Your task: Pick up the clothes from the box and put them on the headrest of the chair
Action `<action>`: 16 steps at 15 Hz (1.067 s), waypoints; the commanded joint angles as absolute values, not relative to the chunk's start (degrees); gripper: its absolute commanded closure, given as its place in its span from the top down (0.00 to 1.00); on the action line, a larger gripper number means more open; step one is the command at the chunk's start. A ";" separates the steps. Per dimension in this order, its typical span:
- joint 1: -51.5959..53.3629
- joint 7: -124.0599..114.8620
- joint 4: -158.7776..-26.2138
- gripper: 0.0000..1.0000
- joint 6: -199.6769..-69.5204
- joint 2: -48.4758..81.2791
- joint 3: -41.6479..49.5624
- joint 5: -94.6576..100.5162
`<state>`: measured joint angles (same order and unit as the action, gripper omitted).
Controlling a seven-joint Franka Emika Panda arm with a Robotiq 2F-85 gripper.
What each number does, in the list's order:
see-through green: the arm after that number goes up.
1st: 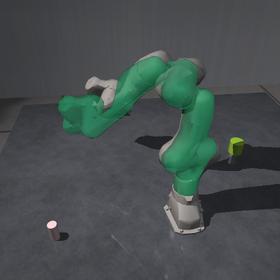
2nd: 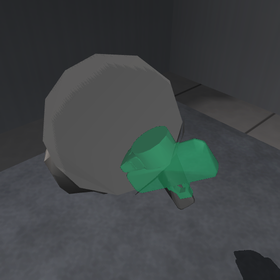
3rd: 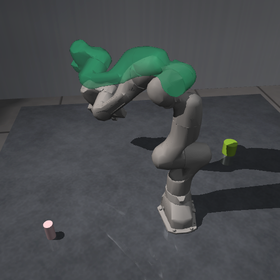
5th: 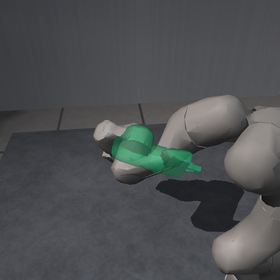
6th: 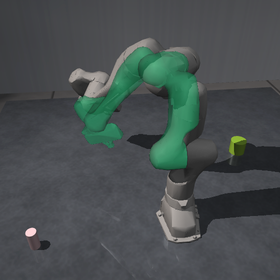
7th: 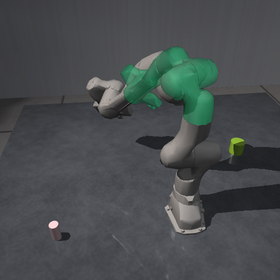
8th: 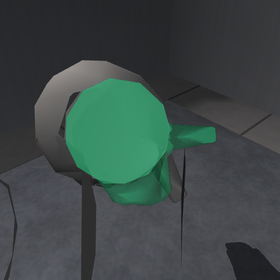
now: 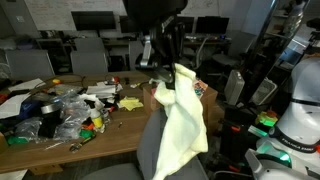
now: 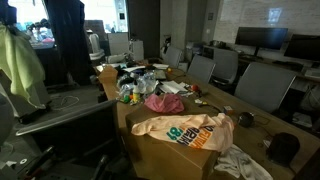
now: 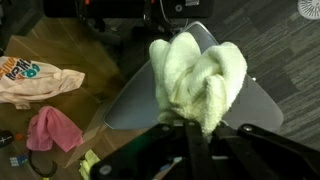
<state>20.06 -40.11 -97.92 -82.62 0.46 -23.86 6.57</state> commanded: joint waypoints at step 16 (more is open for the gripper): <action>25.04 -38.24 -102.38 0.01 -82.88 16.90 -16.30 9.02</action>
